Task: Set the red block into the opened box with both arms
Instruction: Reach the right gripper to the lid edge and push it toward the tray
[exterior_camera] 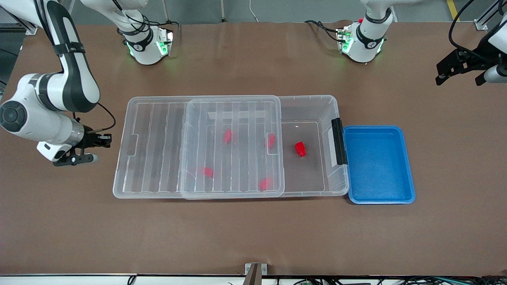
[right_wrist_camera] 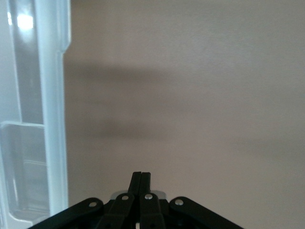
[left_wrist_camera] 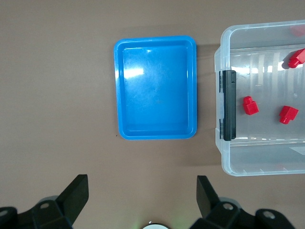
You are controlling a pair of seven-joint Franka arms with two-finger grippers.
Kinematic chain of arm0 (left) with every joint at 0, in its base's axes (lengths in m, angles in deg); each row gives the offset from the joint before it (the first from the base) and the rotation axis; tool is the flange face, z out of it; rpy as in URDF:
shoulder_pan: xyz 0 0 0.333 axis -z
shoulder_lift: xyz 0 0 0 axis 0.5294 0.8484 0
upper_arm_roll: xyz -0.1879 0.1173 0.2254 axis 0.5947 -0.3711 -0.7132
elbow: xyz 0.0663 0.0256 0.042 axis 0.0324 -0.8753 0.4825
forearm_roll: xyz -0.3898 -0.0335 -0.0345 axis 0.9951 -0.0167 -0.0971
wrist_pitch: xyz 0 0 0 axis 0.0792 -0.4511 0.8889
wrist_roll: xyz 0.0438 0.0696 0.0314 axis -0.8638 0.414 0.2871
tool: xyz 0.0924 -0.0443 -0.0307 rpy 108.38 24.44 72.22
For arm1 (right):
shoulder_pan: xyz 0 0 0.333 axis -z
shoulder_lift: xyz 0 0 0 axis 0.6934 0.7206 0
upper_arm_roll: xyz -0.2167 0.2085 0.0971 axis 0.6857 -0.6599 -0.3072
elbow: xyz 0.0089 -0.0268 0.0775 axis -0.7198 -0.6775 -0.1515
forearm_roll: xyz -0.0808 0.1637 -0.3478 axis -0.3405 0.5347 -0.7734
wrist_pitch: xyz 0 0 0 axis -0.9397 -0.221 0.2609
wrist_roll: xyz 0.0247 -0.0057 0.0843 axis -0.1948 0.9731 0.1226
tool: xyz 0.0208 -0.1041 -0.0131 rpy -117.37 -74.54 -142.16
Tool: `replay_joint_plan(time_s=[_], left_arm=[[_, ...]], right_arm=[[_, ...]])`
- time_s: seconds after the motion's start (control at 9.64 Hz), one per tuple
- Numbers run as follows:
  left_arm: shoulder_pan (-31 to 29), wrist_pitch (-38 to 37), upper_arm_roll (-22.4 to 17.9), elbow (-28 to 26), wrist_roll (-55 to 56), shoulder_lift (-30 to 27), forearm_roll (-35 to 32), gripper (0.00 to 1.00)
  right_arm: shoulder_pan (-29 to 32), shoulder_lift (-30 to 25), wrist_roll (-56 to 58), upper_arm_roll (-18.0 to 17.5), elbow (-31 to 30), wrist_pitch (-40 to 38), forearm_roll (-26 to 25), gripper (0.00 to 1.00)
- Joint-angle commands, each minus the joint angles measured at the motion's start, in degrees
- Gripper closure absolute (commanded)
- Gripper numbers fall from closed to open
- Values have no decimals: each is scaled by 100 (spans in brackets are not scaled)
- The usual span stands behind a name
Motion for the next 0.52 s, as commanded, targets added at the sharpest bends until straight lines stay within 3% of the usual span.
replay_joint_plan(time_s=[0.0,0.41], left_arm=[[-15,-9,3,-76,34,93,101,0],[-24,43,-41,-68,25,93,110,0]], right_arm=[[-5,33,54,-203,-22,10,462,100],[-14,244,212,-249,540,-710,1201,100]])
